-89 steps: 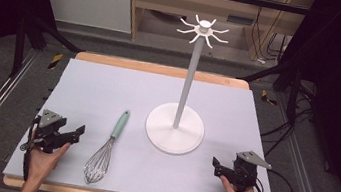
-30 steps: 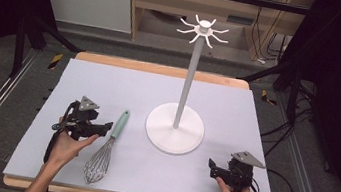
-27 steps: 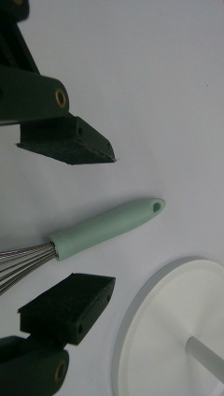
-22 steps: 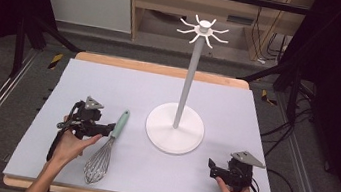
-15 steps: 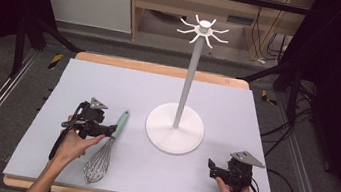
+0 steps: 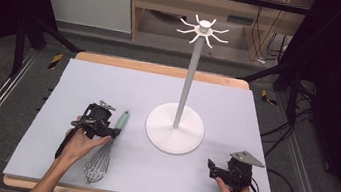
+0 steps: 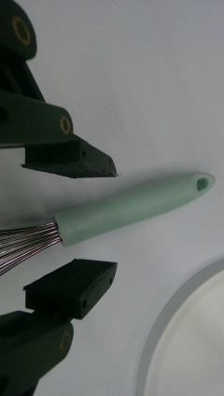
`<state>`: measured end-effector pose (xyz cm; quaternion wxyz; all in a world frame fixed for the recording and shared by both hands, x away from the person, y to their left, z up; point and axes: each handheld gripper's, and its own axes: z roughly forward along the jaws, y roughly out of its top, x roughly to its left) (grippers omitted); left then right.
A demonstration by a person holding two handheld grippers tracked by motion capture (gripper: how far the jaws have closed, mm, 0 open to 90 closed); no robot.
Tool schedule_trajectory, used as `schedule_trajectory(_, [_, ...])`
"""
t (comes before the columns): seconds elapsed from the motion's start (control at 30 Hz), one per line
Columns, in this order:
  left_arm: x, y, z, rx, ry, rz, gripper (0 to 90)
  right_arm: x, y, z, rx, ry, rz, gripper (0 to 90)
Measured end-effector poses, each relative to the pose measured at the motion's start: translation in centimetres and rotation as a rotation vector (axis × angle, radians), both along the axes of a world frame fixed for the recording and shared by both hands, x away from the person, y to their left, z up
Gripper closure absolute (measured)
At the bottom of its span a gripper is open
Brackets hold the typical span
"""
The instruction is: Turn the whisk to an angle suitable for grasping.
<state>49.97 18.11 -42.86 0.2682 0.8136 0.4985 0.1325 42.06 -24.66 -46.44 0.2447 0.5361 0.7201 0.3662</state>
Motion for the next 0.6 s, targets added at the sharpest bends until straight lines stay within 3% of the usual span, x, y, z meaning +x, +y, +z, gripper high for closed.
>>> schedule_trajectory(0.37, [0.2,-0.5,-0.9,0.031,0.042,0.020,50.5,0.0,0.1,-0.1,-0.002,0.009,0.004,11.3])
schedule_trajectory(0.6, [0.5,-0.8,-1.4,0.039,0.105,0.035,54.5,0.1,0.1,-0.1,-0.004,0.011,0.006,11.3])
